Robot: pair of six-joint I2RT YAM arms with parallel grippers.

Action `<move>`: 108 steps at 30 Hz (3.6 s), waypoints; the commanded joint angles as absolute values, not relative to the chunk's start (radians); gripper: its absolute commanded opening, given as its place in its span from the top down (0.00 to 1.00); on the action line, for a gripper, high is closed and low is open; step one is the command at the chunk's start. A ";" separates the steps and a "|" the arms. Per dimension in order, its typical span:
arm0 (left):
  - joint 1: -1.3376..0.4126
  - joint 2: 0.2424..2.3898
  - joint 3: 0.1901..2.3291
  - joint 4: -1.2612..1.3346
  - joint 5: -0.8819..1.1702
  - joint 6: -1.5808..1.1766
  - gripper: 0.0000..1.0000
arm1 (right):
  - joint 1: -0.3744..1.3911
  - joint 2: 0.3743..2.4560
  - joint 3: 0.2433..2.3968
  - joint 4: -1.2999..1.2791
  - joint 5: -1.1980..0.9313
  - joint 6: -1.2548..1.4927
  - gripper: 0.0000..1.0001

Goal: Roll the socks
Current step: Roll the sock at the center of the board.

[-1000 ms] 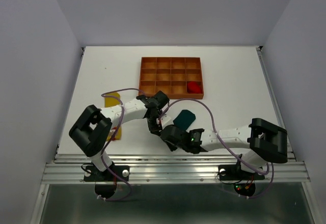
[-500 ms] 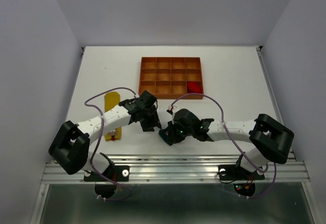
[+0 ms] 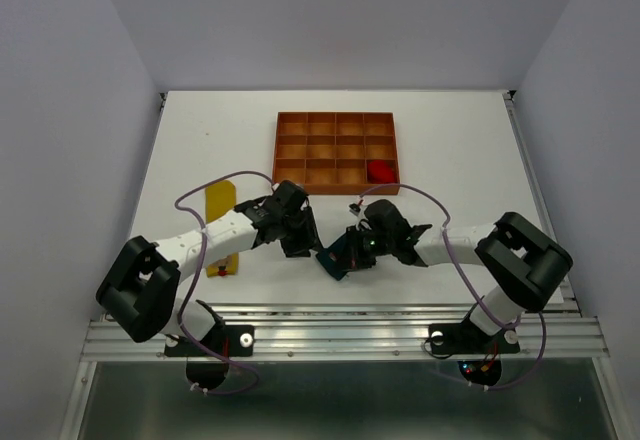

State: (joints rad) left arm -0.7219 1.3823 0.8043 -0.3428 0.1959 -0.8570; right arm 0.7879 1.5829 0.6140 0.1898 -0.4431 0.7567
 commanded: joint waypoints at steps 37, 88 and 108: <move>-0.716 1.635 0.877 -0.176 0.299 -0.759 0.53 | 0.632 1.743 0.640 0.120 -0.528 0.770 0.99; -0.767 1.612 0.959 -0.540 0.055 -0.931 1.00 | 1.071 1.486 0.853 -0.014 -0.184 0.288 0.52; -0.769 1.612 0.943 -0.529 0.077 -0.943 1.00 | 1.089 1.434 0.781 0.133 -0.086 0.368 0.54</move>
State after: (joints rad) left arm -0.7448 1.6199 0.9321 -0.5079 0.0875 -0.9318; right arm 1.0760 1.5063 0.7940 -0.0006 -0.1169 0.3603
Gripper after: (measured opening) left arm 0.033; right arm 0.464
